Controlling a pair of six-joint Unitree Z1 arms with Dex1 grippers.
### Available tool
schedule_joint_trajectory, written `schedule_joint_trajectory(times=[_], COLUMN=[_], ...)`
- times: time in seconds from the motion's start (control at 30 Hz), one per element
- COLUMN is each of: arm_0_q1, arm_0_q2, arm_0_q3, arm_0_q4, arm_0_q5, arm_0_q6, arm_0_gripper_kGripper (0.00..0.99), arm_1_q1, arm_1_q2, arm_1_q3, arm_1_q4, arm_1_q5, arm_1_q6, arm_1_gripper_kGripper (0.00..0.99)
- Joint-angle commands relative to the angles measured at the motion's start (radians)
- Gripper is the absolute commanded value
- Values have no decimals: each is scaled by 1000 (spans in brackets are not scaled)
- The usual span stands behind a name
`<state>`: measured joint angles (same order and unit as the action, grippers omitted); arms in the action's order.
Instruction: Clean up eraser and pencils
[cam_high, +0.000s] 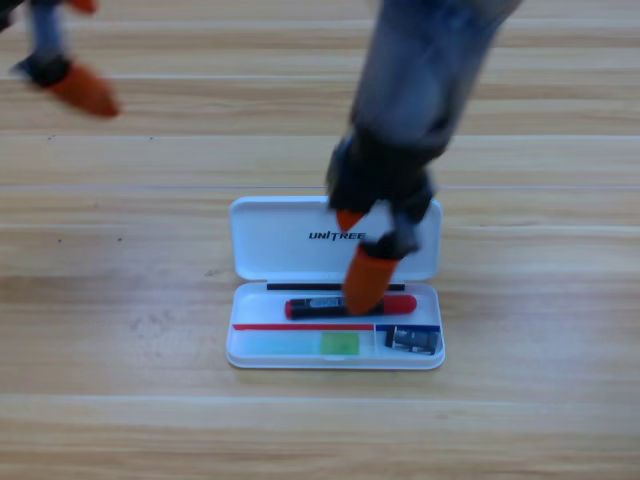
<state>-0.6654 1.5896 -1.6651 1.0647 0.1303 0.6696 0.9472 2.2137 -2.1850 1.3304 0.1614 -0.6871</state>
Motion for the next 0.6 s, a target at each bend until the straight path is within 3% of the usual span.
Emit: schedule_joint_trajectory(times=[0.03, 0.2, 0.33, 0.5, 0.6], arm_0_q1=[76, 164, 204, 211, 211], arm_0_q2=[245, 494, 676, 816, 866], arm_0_q3=[-226, -530, -688, -725, -725], arm_0_q4=[-2, 1, 0, 3, 23], arm_0_q5=[20, 19, -4, -86, -159], arm_0_q6=[-4, 13, 22, 25, 25], arm_0_gripper_kGripper=[962, 959, 930, 775, 620], arm_1_q1=[18, 18, 18, -1, -12], arm_1_q2=[-244, -365, -496, -671, -710], arm_1_q3=[134, 251, 418, 694, 769], arm_1_q4=[18, -20, -157, -447, -517], arm_1_q5=[89, 142, 190, 205, 205], arm_1_q6=[21, 78, 156, 250, 264], arm_1_gripper_kGripper=[945, 950, 960, 976, 983])
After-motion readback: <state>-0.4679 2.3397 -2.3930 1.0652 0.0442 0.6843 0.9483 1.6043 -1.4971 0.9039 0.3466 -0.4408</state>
